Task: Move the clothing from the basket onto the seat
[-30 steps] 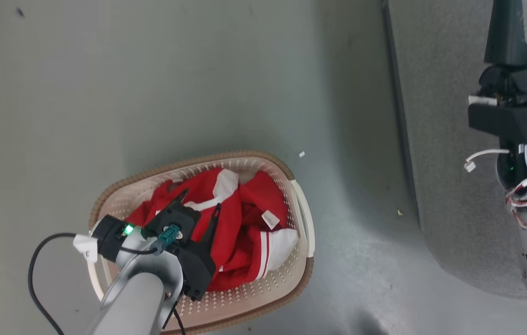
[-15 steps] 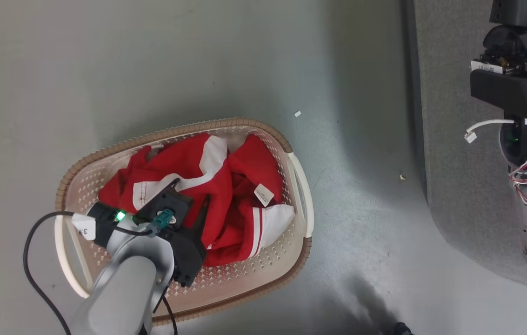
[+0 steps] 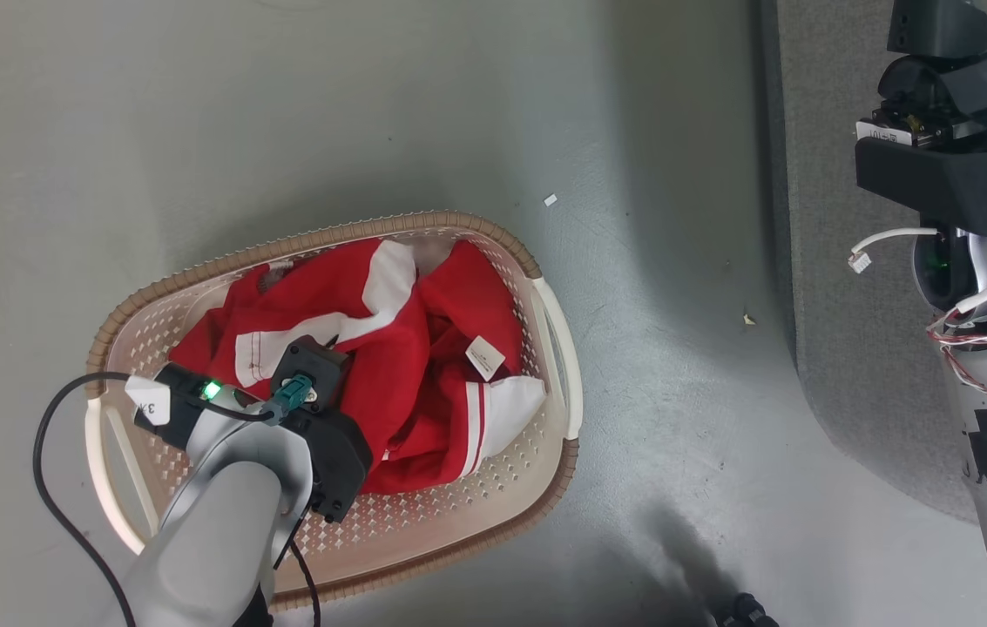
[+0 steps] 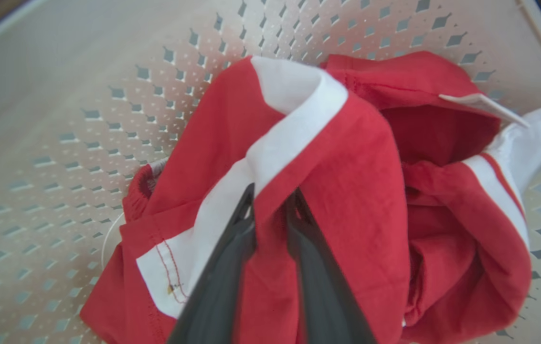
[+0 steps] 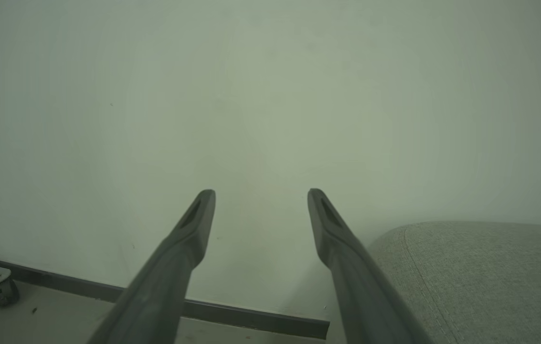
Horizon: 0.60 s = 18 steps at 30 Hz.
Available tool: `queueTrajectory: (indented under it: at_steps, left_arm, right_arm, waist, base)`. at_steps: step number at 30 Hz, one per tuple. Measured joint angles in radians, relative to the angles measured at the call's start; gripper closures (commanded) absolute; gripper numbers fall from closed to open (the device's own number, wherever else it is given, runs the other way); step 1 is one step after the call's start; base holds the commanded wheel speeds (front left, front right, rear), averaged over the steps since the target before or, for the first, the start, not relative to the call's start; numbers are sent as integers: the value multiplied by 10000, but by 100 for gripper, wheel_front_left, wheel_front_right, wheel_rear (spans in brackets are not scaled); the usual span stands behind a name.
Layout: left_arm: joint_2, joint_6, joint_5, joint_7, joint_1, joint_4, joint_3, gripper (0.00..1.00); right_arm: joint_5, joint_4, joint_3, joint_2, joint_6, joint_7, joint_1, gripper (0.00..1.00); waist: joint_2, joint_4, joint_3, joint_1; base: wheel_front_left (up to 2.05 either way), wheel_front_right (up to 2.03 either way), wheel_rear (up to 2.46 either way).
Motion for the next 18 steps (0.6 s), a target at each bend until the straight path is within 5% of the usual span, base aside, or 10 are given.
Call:
queueTrajectory:
  at_steps: [18]
  left_arm:
    - [-205, -215, -311, -1461, -131, 180, -297, 100]
  right_arm:
    - [2, 924, -364, -334, 0, -222, 502, 0]
  waist:
    - [0, 102, -461, 0]
  base:
    - [0, 0, 0]
